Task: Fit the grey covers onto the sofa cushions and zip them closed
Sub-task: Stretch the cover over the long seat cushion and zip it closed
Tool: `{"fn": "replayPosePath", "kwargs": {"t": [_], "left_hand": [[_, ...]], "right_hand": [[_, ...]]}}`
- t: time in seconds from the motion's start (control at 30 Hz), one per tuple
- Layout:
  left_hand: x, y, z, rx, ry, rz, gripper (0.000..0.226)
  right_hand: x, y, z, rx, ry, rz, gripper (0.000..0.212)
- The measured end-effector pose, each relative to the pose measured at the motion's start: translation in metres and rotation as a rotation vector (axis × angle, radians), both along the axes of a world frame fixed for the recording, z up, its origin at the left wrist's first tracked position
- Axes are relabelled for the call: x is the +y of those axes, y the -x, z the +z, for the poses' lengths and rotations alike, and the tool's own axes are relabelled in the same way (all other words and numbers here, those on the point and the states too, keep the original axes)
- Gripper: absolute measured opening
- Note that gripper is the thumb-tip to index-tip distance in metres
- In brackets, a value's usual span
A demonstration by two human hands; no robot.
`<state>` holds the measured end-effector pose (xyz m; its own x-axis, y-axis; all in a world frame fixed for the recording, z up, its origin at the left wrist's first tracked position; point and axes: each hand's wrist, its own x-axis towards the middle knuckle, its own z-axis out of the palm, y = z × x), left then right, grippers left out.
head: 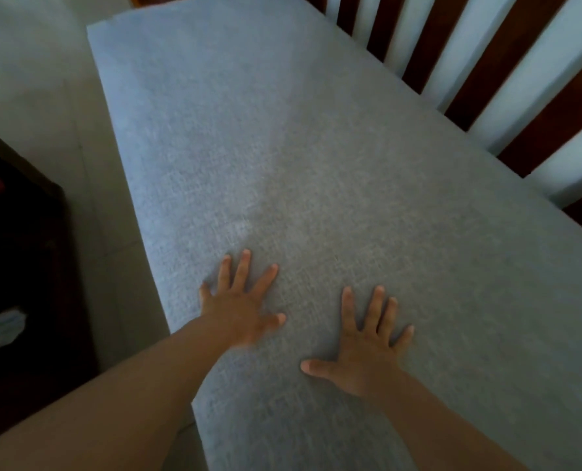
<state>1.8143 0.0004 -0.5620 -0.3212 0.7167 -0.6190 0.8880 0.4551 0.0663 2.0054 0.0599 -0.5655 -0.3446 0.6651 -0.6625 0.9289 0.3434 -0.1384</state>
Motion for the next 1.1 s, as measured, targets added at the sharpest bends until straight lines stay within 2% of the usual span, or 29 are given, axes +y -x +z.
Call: {"fn": "replayPosePath", "kwargs": {"t": [0.17, 0.33, 0.5, 0.63, 0.83, 1.0, 1.1], "left_hand": [[0.034, 0.025, 0.010, -0.030, 0.058, -0.038, 0.100], [0.062, 0.045, 0.005, -0.049, 0.087, -0.097, 0.123], [0.101, 0.088, -0.005, -0.060, 0.018, -0.194, 0.122], [0.135, 0.146, -0.002, -0.050, -0.043, -0.286, 0.109], [0.152, 0.267, 0.008, -0.001, 0.021, -0.212, 0.120], [0.159, 0.301, 0.020, -0.028, 0.071, -0.131, 0.123], [0.175, 0.302, 0.024, -0.047, 0.064, -0.048, 0.107]], "right_hand": [[0.022, 0.023, 0.007, -0.059, 0.103, -0.009, 0.148], [0.048, 0.059, 0.010, -0.082, 0.097, -0.118, 0.156], [0.065, 0.089, 0.013, -0.167, 0.092, -0.223, 0.163], [0.099, 0.138, 0.022, -0.125, 0.003, -0.311, 0.149], [0.129, 0.260, 0.018, 0.003, 0.006, -0.164, 0.137], [0.140, 0.303, 0.018, 0.088, 0.042, 0.079, 0.123], [0.165, 0.303, 0.026, 0.138, -0.022, 0.003, 0.106]]}}
